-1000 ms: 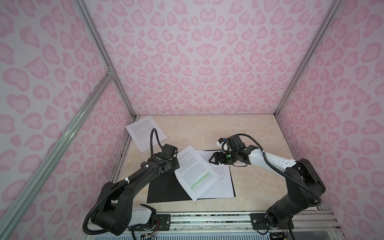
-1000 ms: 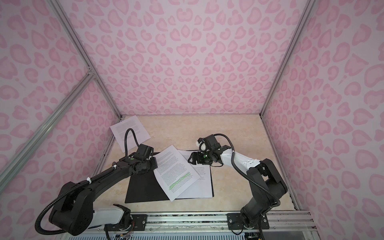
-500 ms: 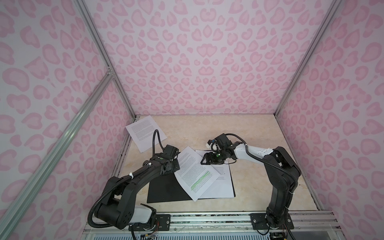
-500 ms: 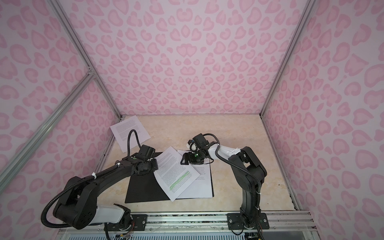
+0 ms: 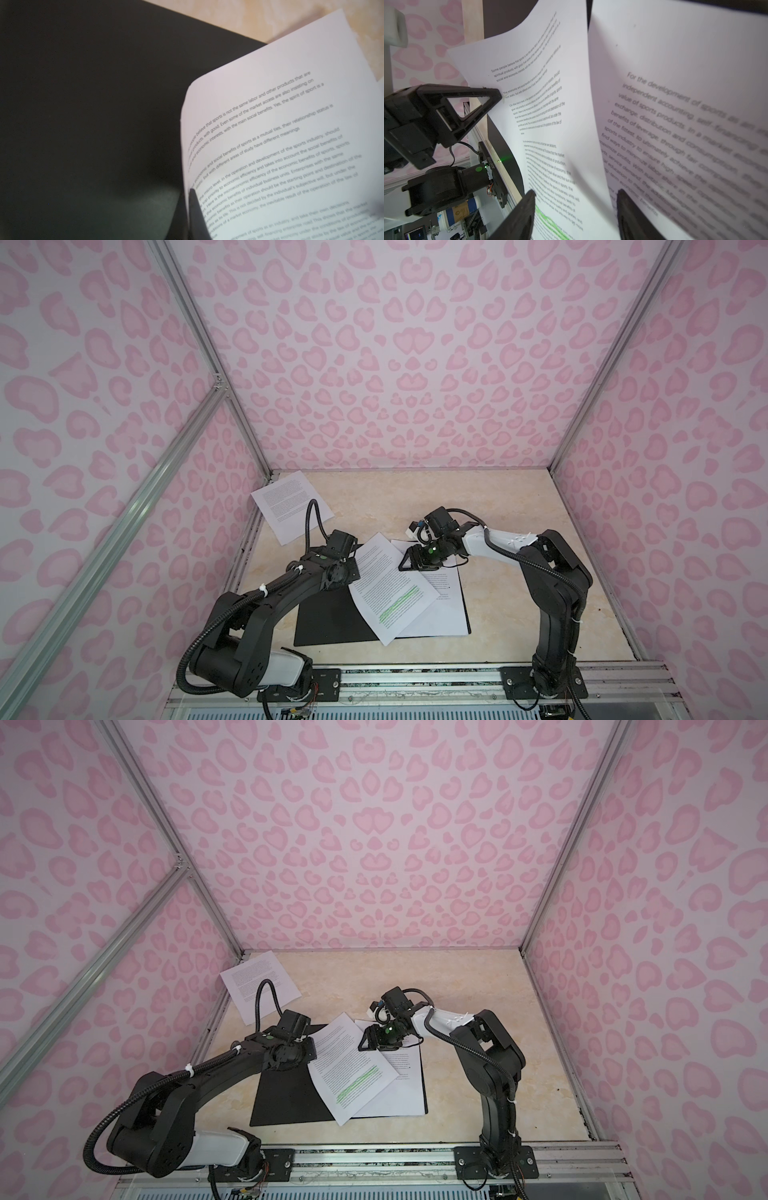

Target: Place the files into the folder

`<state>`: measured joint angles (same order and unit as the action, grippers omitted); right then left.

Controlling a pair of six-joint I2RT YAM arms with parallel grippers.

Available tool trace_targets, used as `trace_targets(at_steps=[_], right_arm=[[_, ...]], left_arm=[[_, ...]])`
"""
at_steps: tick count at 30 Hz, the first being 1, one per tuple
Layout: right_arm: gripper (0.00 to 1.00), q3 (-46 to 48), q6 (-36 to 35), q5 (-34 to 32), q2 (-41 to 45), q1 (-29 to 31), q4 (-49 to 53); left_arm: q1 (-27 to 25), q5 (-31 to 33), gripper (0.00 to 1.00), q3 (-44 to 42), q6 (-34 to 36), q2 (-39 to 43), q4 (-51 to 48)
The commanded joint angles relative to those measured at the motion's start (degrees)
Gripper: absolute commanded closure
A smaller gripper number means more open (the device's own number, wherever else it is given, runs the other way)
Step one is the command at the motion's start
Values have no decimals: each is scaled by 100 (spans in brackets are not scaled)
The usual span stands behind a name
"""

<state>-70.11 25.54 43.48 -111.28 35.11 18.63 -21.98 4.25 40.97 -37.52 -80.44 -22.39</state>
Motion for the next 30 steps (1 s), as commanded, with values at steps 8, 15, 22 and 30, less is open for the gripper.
trace_targets(at_steps=[8, 15, 22, 30], right_arm=[[55, 152, 371, 441, 38, -128, -403], [64, 246, 458, 533, 2, -154, -535], [72, 245, 425, 486, -38, -180, -484], [100, 212, 530, 407, 221, -268, -366]], left_arm=[[1, 63, 96, -62, -10, -13, 79], [9, 85, 97, -89, -44, 11, 119], [1, 85, 96, -89, -71, 88, 160], [9, 133, 72, 126, -20, 397, 16]])
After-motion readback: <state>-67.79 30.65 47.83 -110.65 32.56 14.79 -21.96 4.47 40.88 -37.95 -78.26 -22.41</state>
